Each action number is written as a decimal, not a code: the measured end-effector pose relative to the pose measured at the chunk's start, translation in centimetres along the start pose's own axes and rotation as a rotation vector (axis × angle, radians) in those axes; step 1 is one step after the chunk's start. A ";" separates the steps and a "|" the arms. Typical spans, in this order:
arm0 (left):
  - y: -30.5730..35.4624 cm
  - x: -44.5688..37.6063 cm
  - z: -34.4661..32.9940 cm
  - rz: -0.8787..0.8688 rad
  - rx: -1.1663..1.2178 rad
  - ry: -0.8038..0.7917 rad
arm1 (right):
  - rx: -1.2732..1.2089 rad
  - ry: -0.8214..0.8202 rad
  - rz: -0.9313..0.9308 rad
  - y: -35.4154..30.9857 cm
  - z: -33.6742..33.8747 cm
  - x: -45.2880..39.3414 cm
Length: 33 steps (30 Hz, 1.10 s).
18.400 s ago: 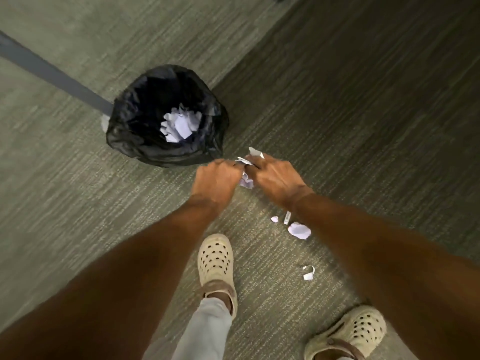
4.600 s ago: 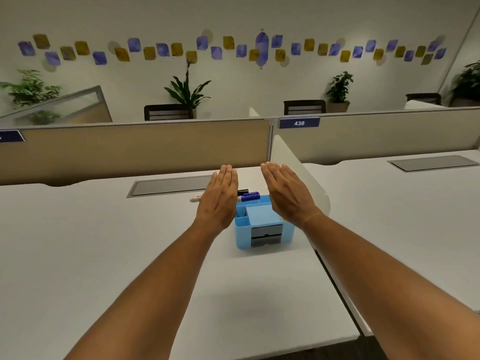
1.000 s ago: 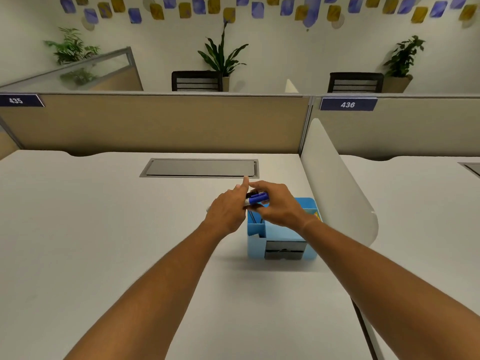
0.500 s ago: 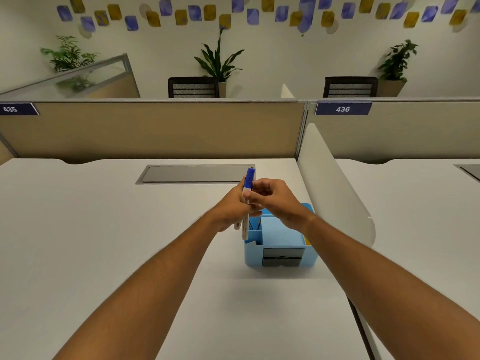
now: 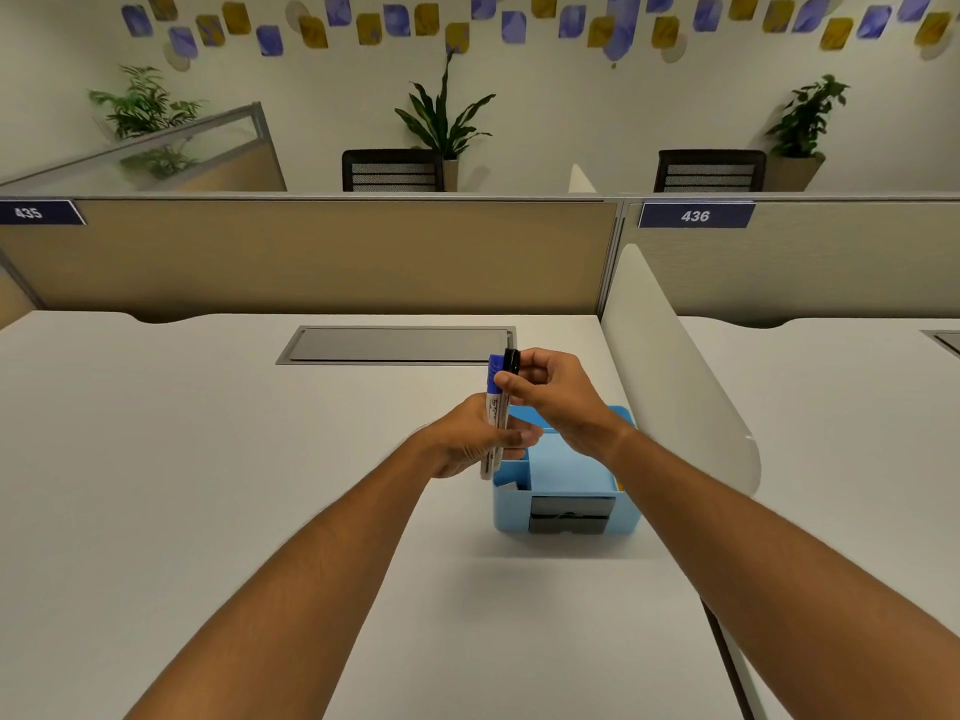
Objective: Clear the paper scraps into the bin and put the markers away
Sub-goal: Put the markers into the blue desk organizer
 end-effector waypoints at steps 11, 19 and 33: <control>0.5 -0.2 -0.1 0.009 -0.077 -0.036 | 0.068 -0.159 -0.063 0.0 -0.2 -0.3; 0.2 -1.2 1.5 -0.156 -0.544 0.233 | 0.137 -0.018 0.020 -0.2 1.0 -1.3; -3.4 -2.4 3.9 -0.332 -1.322 0.314 | 0.398 0.240 0.075 3.0 4.8 -4.3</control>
Point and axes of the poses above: each hand's wrist, its own x-axis away from the middle knuckle, its own z-axis out of the back of the hand, y = z × x, the point moved 3 cm from there along -x, towards the middle knuckle, and after that the axes turned 9 degrees about y, right-handed, at the moved point
